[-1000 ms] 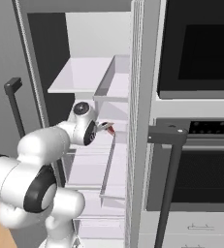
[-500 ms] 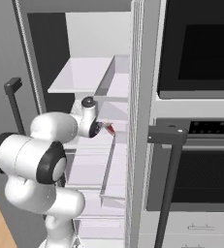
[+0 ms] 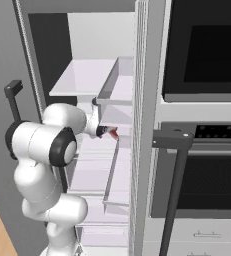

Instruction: Place one bell pepper and one steak in each tupperware on the nearby counter, to pack two identical lunches.

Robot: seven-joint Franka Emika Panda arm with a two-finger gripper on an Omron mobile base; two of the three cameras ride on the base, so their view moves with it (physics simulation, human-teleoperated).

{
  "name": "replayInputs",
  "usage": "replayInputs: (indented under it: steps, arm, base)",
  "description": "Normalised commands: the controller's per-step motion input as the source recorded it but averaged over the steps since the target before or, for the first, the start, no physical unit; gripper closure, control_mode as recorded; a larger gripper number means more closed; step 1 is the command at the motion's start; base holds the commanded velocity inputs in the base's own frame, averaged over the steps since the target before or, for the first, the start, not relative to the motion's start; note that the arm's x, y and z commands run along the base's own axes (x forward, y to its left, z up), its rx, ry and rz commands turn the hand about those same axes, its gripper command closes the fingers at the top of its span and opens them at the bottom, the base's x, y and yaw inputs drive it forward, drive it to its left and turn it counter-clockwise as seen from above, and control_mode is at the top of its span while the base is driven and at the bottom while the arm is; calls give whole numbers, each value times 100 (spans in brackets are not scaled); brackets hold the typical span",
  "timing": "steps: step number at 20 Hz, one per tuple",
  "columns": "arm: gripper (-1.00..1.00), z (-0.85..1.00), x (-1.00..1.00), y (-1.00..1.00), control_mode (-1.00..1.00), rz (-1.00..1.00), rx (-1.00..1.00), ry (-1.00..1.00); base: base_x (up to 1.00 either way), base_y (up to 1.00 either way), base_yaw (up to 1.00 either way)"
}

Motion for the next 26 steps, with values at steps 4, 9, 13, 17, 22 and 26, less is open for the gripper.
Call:
replayInputs:
  steps: [4, 9, 13, 17, 22, 26]
  arm:
    - [-100, -28, 42, -1, -100, 5, 0, 6]
    - [-100, -25, 37, -11, -100, 5, 0, 4]
    - [-100, -26, 37, -11, -100, 5, 0, 2]
    - [-100, -37, 34, -2, -100, 5, -1, 0]
    - [-100, -65, 6, 0, -100, 5, -5, 7]
    - [-100, -76, -10, 0, -100, 3, -7, 13]
  base:
    - [0, 0, 0]
    - [0, 0, 0]
    - [0, 0, 0]
    - [0, 0, 0]
    - [0, 0, 0]
    - [0, 0, 0]
